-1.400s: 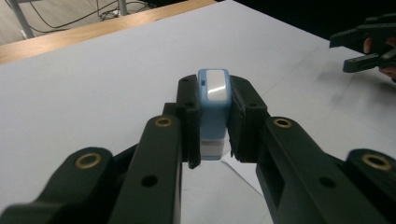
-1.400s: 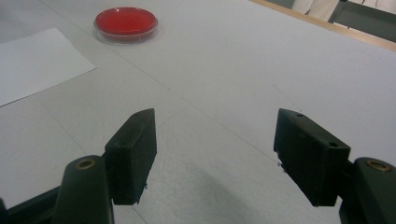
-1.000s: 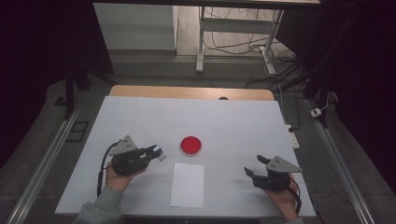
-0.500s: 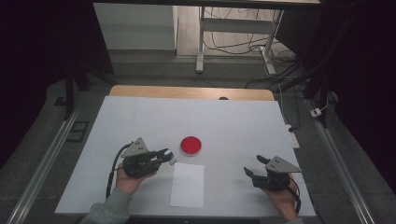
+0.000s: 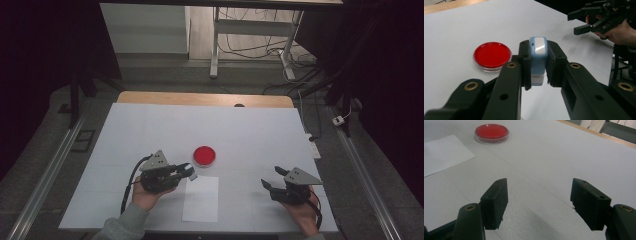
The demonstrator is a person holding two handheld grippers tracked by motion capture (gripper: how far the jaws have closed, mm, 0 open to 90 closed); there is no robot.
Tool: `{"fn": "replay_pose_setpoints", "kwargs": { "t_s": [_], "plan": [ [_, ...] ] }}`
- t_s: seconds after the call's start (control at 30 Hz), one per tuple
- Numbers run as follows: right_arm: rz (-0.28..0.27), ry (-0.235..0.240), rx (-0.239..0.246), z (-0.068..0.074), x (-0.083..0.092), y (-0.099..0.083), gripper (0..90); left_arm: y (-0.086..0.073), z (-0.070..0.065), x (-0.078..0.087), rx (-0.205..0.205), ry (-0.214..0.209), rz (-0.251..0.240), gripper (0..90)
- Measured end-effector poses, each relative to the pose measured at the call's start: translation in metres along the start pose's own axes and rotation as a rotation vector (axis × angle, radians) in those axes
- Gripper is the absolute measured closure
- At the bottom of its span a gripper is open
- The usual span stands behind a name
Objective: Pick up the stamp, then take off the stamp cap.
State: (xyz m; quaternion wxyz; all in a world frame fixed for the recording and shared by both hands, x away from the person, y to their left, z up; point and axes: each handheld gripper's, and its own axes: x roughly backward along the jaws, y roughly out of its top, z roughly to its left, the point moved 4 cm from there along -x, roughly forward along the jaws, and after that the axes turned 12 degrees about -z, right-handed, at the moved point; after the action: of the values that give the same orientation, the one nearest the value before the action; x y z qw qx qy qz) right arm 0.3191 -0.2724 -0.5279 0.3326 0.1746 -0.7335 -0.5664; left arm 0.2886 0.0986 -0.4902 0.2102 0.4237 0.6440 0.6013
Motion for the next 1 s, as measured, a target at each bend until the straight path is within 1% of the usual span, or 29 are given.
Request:
{"fn": "replay_pose_setpoints", "kwargs": {
  "t_s": [0.47,0.7,1.0],
  "plan": [
    [-0.002,0.001,0.001,0.0000,0.0000,0.0001,30.0,-0.0023,-0.0009,-0.0038,-0.003,0.000,0.010,75.8],
    [-0.007,-0.002,0.002,-0.0007,0.0009,0.0011,30.1,-0.0025,0.0001,-0.0042,0.000,0.003,0.007,75.8],
    [-0.016,0.003,0.003,0.0022,0.0008,0.0038,30.4,-0.0028,0.0011,-0.0046,0.002,0.010,0.006,75.8]
  ]
}}
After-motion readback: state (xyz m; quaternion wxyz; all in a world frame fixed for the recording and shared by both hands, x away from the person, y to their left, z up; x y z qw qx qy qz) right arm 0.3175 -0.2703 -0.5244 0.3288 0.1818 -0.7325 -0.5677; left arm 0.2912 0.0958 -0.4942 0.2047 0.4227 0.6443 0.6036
